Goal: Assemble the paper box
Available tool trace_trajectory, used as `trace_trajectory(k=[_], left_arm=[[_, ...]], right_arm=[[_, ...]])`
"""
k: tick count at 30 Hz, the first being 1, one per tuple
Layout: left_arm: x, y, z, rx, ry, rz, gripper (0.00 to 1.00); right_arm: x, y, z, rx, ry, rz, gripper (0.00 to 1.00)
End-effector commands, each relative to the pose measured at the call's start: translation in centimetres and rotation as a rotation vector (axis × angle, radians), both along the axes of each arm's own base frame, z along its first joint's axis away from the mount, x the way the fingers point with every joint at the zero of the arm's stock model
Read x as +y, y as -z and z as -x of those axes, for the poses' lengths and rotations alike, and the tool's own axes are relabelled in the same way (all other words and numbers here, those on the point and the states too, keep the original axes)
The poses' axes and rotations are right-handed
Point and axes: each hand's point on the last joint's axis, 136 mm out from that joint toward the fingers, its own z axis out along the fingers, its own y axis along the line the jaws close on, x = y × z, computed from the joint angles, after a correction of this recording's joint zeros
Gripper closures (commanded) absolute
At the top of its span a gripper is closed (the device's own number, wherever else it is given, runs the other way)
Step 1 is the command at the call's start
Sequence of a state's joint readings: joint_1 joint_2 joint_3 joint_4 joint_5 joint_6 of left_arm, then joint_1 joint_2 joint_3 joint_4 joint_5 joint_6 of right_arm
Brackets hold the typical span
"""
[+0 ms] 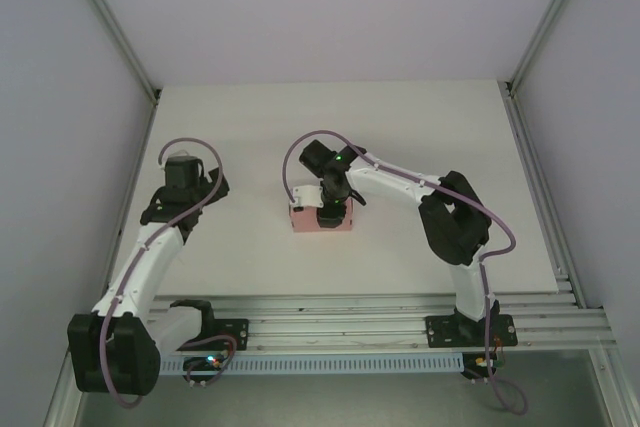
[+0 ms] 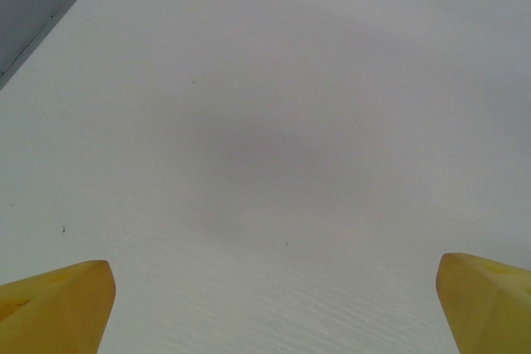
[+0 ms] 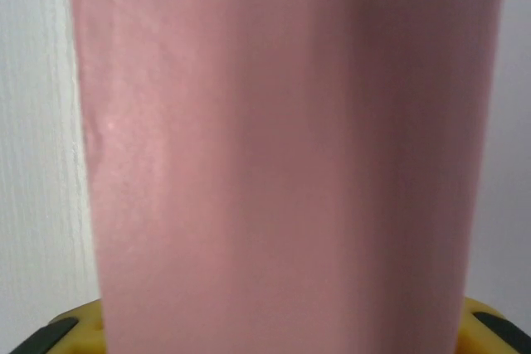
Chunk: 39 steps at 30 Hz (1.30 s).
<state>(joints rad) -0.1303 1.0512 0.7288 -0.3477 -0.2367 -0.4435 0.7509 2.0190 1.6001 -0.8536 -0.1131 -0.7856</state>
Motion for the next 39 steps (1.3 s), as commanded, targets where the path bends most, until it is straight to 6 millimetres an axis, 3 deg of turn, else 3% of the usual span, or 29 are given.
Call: trace_trajectory(k=[1,9,13,15,18,26,34,36,39], left_arm=[[0.5,-0.1,0.5,-0.004,0.008,-0.033,0.0],[0.1,-0.4,0.7,-0.019,0.035,-0.028,0.0],[0.0,-0.5,0.7,-0.027,0.04,-0.022,0.0],[0.1,-0.5,0.7,-0.031,0.034,-0.019,0.0],[-0.6,-0.5,0.5,-0.037,0.063,0.002,0.0],[-0.6,-0.3,0.1,-0.041,0.052,0.01,0.0],[-0.6,-0.3,0.1,-0.033,0.059,0.001,0.0],[-0.7,-0.2,0.1,-0.036,0.068,0.0,0.0],[-0.7,-0.3,0.2,-0.043,0.071,-0.003,0.0]], right_arm=[[-0.8,-1.4,-0.8,-0.069,0.018,0.046,0.65],[-1.4,-7.3,-4.5,-0.375,0.048,-0.022,0.64],[-2.0,-10.5,-8.5,-0.661,0.109,-0.046,0.65],[-2.4,-11.0,-9.7,-0.793,0.073,-0.034,0.62],[-2.7,-10.0,-10.4,-0.903,-0.007,0.003,0.62],[-4.8,-5.2,-13.3,-0.992,0.057,0.129,0.61],[-6.0,0.8,-11.7,-0.856,0.036,0.162,0.54],[-6.2,1.4,-10.8,-0.806,0.03,0.157,0.43],[-6.3,2.1,-8.6,-0.699,0.017,0.125,0.18]])
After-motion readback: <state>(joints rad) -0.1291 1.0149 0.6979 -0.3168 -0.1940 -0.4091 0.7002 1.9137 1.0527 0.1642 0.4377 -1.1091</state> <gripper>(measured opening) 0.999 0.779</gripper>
